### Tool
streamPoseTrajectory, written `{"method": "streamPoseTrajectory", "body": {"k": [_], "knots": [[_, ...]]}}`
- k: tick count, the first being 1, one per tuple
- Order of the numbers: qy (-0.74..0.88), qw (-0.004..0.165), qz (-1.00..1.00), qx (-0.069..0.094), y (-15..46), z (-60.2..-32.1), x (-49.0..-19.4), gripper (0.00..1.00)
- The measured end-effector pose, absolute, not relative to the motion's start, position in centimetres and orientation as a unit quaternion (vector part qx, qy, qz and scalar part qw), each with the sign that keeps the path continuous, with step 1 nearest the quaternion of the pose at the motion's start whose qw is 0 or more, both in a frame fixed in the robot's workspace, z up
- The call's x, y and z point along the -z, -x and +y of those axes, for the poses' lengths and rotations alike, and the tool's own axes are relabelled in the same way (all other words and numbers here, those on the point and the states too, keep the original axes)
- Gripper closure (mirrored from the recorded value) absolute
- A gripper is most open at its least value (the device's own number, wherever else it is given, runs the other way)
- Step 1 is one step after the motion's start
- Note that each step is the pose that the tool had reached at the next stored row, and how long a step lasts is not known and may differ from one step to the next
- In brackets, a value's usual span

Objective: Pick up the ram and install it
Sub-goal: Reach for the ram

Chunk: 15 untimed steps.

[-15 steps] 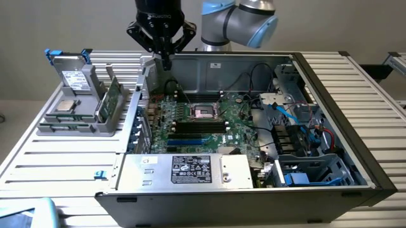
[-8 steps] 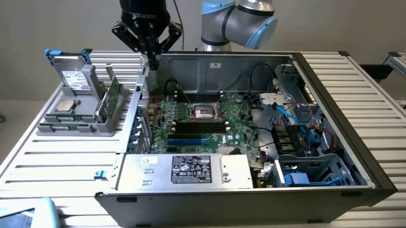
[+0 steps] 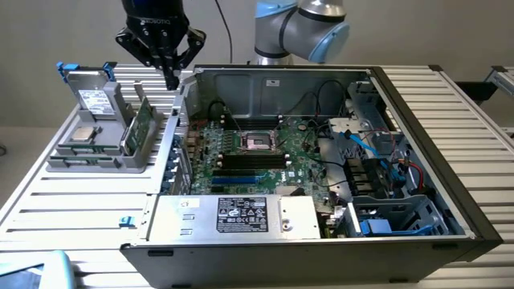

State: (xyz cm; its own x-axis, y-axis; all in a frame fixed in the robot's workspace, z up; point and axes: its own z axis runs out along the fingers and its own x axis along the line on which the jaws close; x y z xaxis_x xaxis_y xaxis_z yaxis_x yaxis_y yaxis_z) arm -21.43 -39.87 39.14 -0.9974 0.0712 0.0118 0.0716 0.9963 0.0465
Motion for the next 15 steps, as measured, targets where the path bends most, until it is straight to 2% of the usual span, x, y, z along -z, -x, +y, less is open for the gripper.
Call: {"method": "streamPoseTrajectory", "body": {"k": [15], "knots": [[0.036,0.008,-0.999,0.023,28.3,-39.9,-38.7,0.89]]}}
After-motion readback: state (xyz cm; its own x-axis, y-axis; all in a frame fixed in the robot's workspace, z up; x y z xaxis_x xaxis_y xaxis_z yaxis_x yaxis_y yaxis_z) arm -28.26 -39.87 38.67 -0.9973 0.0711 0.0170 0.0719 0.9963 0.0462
